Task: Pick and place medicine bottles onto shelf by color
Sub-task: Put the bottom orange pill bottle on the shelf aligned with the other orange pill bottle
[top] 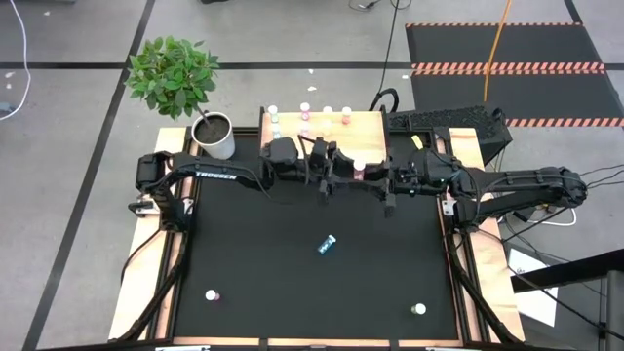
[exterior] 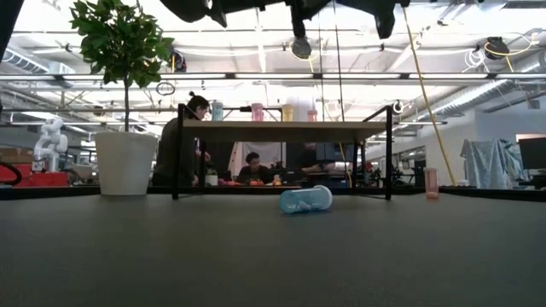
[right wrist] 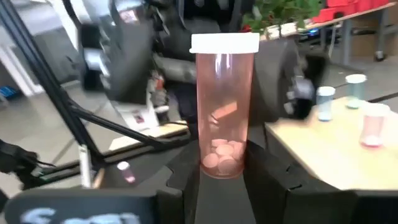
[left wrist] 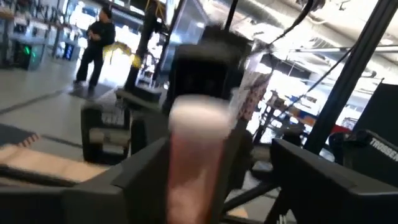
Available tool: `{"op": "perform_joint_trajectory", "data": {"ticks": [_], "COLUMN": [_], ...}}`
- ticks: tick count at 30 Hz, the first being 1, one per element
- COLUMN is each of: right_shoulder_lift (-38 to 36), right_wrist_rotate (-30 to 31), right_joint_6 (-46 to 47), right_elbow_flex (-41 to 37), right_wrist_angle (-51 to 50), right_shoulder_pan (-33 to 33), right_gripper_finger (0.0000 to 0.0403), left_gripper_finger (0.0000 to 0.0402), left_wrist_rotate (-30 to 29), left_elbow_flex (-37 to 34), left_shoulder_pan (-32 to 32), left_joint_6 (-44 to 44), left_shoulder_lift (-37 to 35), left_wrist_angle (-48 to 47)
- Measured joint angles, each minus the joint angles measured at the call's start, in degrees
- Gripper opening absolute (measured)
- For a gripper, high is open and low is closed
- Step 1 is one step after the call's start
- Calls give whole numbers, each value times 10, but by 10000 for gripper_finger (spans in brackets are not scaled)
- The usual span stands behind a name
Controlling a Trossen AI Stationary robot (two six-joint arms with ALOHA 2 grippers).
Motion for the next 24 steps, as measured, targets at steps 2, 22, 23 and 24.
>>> {"op": "perform_joint_trajectory", "data": {"ticks": [2, 22, 23, 24], "right_shoulder_lift": [0, 6, 7, 7], "right_wrist_rotate": [2, 24, 24, 24], "right_joint_6": [-19, -122, -124, -126], "right_elbow_flex": [1, 1, 1, 1], "right_wrist_angle": [-7, -79, -77, -75], "right_shoulder_pan": [-1, 0, 0, 0], "right_gripper_finger": [101, 102, 102, 102], "left_gripper_finger": [302, 256, 255, 255], "left_wrist_rotate": [0, -107, -107, -108], "left_elbow_flex": [0, 94, 102, 107], "left_shoulder_pan": [5, -11, -10, -8], "left_joint_6": [8, 197, 204, 209], "left_shoulder_lift": [-23, -54, -54, -54], "left_wrist_angle": [-35, -345, -356, -361]}}
